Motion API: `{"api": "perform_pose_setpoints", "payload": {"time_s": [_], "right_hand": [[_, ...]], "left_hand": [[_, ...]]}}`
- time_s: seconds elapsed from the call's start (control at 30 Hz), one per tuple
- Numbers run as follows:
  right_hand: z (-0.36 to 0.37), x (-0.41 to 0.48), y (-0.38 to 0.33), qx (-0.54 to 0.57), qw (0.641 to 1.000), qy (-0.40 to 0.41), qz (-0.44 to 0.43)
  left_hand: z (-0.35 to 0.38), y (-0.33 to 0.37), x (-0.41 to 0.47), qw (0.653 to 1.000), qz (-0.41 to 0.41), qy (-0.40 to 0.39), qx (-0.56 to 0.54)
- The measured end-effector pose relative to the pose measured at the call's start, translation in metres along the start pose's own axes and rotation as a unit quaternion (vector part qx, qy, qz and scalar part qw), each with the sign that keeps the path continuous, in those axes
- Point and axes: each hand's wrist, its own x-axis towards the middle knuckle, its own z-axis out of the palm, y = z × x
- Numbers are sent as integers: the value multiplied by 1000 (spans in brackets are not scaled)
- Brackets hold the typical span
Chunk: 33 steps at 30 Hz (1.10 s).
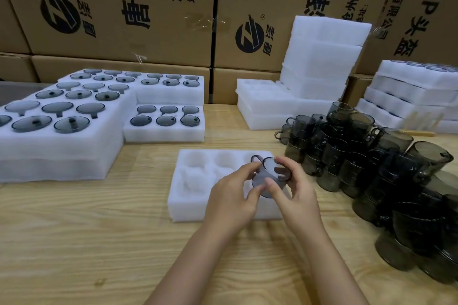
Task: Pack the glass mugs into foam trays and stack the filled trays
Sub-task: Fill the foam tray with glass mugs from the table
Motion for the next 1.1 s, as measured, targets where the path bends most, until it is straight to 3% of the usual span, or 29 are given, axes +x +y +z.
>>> {"api": "perform_pose_setpoints", "payload": {"time_s": [0.3,0.53,0.83,1.0,1.1], "right_hand": [[5,3,0,-107,993,-39,7],[3,6,-6,-187,977,-98,11],[10,7,-14,-304,948,-92,15],[-3,20,-29,-437,882,-177,9],[-5,40,-42,-371,909,-181,62]], "left_hand": [[10,-1,-12,981,43,55,179],[11,1,-15,983,37,48,172],[5,3,-13,982,55,-16,181],[4,5,-13,967,52,-64,240],[4,5,-13,964,49,-73,252]]}}
